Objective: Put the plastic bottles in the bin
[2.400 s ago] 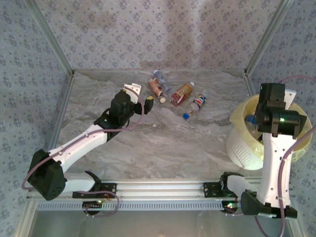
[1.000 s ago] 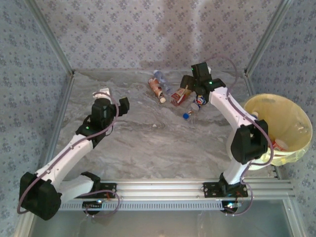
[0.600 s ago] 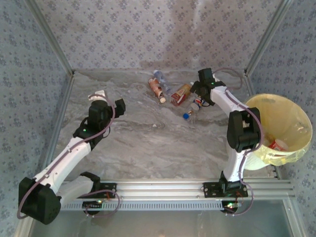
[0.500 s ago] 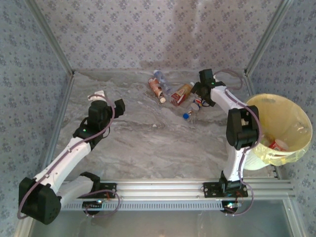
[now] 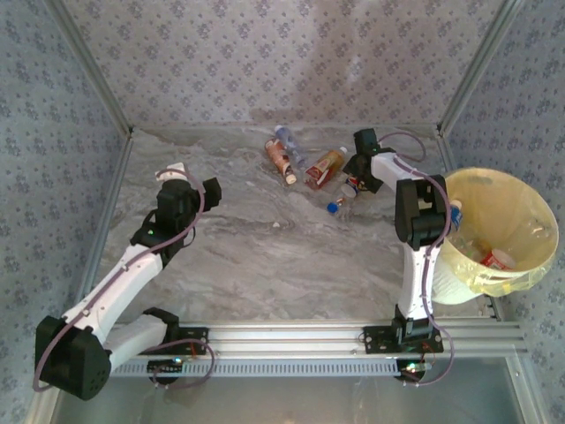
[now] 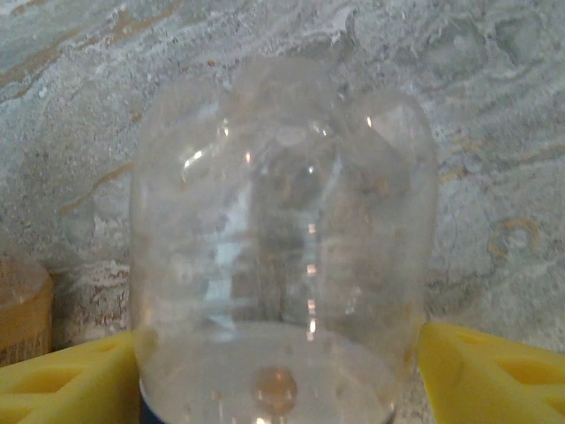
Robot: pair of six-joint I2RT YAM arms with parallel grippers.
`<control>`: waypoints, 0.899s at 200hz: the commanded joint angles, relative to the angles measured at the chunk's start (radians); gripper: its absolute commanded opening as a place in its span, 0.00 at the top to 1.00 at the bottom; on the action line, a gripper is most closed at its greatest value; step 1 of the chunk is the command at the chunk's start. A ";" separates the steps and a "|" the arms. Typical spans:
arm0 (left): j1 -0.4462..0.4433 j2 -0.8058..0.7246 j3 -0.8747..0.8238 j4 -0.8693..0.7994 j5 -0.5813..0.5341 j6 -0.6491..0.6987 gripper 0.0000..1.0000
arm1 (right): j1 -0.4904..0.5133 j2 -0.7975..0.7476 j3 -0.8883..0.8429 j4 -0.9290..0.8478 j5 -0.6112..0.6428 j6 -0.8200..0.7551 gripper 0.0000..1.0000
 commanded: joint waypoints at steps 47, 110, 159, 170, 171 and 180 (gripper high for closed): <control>0.007 0.009 -0.005 -0.006 -0.014 -0.014 0.02 | -0.002 -0.093 -0.096 0.158 0.030 -0.073 0.41; 0.009 0.013 -0.007 -0.001 0.003 -0.029 0.02 | 0.107 -0.357 -0.241 0.324 0.164 -0.304 0.52; 0.013 0.013 -0.011 0.003 0.016 -0.040 0.02 | 0.207 -0.588 -0.270 0.392 0.237 -0.487 0.56; 0.015 0.013 -0.013 0.007 0.020 -0.044 0.02 | 0.217 -0.644 -0.282 0.413 0.233 -0.512 0.57; 0.015 0.013 -0.013 0.007 0.019 -0.044 0.02 | 0.217 -0.648 -0.283 0.416 0.232 -0.515 0.57; 0.015 0.013 -0.014 0.009 0.023 -0.045 0.02 | 0.226 -0.696 -0.301 0.444 0.230 -0.544 0.57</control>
